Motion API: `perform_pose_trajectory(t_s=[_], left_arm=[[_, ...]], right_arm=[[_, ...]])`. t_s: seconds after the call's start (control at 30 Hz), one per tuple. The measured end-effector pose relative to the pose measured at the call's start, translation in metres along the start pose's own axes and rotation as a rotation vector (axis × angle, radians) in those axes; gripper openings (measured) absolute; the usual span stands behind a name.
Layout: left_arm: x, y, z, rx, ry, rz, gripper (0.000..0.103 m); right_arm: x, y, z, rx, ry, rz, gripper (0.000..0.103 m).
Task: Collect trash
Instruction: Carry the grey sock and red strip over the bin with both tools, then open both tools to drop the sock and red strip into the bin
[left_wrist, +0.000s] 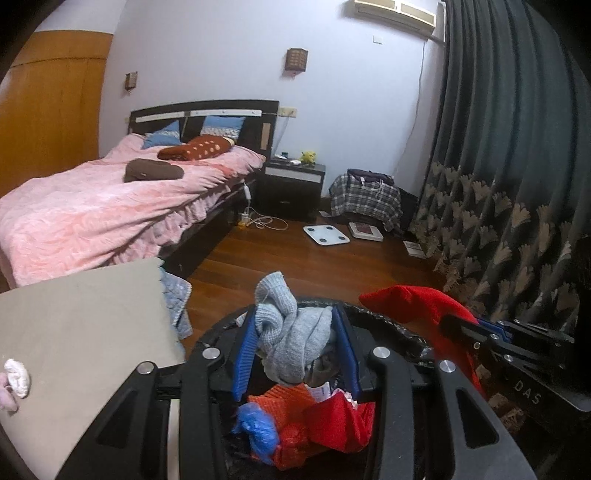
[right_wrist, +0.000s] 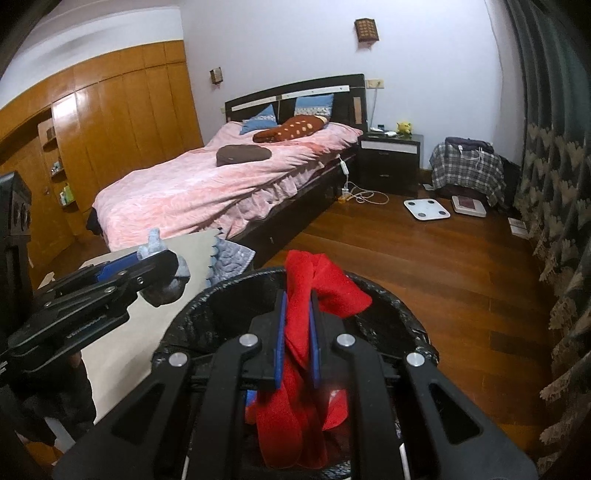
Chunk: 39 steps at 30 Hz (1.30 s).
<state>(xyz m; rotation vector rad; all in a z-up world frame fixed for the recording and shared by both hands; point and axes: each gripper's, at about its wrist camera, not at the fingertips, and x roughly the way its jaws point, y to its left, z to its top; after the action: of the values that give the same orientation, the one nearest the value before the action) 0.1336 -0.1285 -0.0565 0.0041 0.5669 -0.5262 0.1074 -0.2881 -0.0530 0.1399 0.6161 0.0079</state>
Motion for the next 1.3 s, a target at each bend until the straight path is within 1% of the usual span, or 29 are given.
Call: perform_pose_trajectory(t_s=[0.17,0.33,0.53,0.83,0.87,0.93,0.97,1.0,1.03,1.07,1.1,1.13,1.17,1.2,1.23,1.27,1.3], left_arm=[[0.024,-0.002,-0.007,0.007,0.040,-0.019,0.040],[0.042,-0.003,-0.013,0.015,0.070,-0.020,0.040],[0.054,-0.006,-0.015,0.027,0.088,-0.018,0.040],[0.070,-0.004,-0.015,0.009,0.121,-0.027,0.040],[0.071,-0.003,-0.015,0.005,0.127,-0.031,0.041],[0.073,-0.002,-0.014,-0.001,0.135,-0.037,0.048],[0.074,-0.001,-0.014,-0.003,0.134,-0.038,0.049],[0.074,0.000,-0.014,-0.006,0.132,-0.038,0.054],[0.074,0.001,-0.013,-0.010,0.130,-0.038,0.060],[0.073,0.002,-0.012,-0.013,0.125,-0.037,0.062],[0.071,0.004,-0.011,-0.014,0.120,-0.034,0.066],[0.070,0.005,-0.010,-0.016,0.116,-0.032,0.068],[0.068,0.007,-0.009,-0.018,0.111,-0.029,0.069],[0.066,0.009,-0.007,-0.019,0.106,-0.023,0.072],[0.064,0.010,-0.006,-0.021,0.100,-0.015,0.078],[0.060,0.013,-0.005,-0.025,0.090,-0.005,0.080],[0.056,0.016,-0.003,-0.027,0.080,0.003,0.082]], right_arm=[[0.012,-0.012,-0.008,0.025,0.027,-0.008,0.010],[0.024,-0.020,-0.015,0.041,0.051,-0.012,0.010],[0.036,-0.025,-0.020,0.054,0.070,-0.016,0.010],[0.054,-0.030,-0.027,0.072,0.104,-0.018,0.010],[0.055,-0.028,-0.026,0.073,0.106,-0.019,0.013],[0.056,-0.028,-0.028,0.073,0.110,-0.030,0.017],[0.057,-0.028,-0.028,0.073,0.113,-0.031,0.023],[0.057,-0.028,-0.029,0.071,0.111,-0.042,0.028],[0.056,-0.027,-0.029,0.069,0.104,-0.050,0.038],[0.056,-0.029,-0.029,0.069,0.099,-0.057,0.046],[0.055,-0.029,-0.029,0.068,0.093,-0.063,0.053],[0.054,-0.029,-0.029,0.068,0.088,-0.067,0.057],[0.051,-0.028,-0.029,0.066,0.076,-0.080,0.064],[0.050,-0.028,-0.029,0.064,0.069,-0.089,0.069],[0.048,-0.028,-0.028,0.062,0.060,-0.099,0.078],[0.046,-0.028,-0.028,0.060,0.052,-0.109,0.087],[0.044,-0.027,-0.028,0.057,0.045,-0.114,0.092]])
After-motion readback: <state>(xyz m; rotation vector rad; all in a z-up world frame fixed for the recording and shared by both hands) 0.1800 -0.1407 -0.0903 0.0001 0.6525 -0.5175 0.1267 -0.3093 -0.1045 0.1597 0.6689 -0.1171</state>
